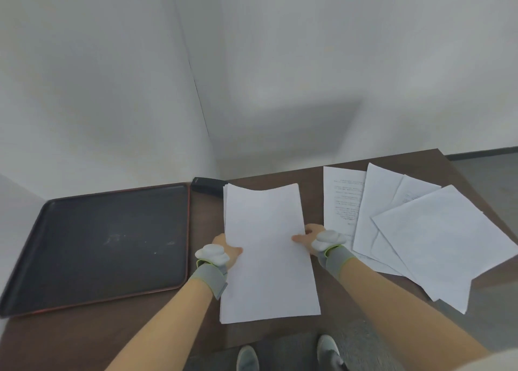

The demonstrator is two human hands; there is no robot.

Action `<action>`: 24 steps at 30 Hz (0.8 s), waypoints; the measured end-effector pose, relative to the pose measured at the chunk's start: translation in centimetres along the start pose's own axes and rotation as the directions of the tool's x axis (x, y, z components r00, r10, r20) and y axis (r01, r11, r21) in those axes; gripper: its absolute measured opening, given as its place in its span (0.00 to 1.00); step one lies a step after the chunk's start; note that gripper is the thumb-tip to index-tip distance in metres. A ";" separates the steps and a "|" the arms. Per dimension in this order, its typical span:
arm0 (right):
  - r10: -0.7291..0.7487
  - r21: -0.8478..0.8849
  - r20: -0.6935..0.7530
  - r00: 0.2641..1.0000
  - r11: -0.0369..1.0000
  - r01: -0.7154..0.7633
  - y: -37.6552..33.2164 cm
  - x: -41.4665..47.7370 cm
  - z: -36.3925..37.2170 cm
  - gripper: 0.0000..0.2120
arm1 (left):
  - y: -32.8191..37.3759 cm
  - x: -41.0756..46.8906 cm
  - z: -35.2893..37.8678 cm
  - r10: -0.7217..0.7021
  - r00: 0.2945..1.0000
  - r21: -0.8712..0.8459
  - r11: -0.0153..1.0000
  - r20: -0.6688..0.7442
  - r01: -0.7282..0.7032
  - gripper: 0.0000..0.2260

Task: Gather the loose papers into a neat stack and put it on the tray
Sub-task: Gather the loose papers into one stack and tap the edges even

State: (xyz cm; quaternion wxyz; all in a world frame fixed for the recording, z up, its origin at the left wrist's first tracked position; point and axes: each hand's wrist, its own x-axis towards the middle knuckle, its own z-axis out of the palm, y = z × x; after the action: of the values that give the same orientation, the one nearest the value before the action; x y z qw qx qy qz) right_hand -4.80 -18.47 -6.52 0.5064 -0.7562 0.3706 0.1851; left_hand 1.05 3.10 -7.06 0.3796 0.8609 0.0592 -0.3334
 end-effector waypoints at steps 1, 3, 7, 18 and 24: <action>-0.006 -0.003 -0.019 1.000 1.000 0.006 0.5 0.1 -0.1 0.19 | -0.1 0.0 0.2 -0.016 1.000 0.064 0.998 -0.020 0.017 0.15; -0.027 -0.015 -0.034 0.999 1.000 0.026 1.3 0.2 -0.8 0.18 | -0.1 0.0 0.5 -0.073 0.994 0.146 0.986 -0.075 0.083 0.14; -0.074 -0.032 -0.051 0.996 0.997 0.072 2.3 0.9 -4.4 0.14 | 1.0 -0.7 1.7 -0.153 0.939 0.236 0.944 -0.308 0.231 0.19; 0.064 -0.172 -0.504 0.861 0.970 -0.173 11.4 2.3 -23.0 0.27 | 13.3 -1.5 14.4 0.200 0.954 0.139 0.975 -0.222 -0.172 0.22; 0.212 -0.489 -0.308 0.928 0.801 -0.346 16.5 2.6 -27.4 0.36 | 17.1 -1.0 20.3 0.106 0.988 0.333 0.933 0.113 -0.138 0.30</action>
State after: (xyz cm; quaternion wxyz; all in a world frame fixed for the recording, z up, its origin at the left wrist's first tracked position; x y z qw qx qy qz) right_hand -18.09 -47.70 -7.14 0.1943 -0.8202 0.4699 0.2622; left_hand -4.43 -22.89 -5.90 0.2475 0.8991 -0.0706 -0.3541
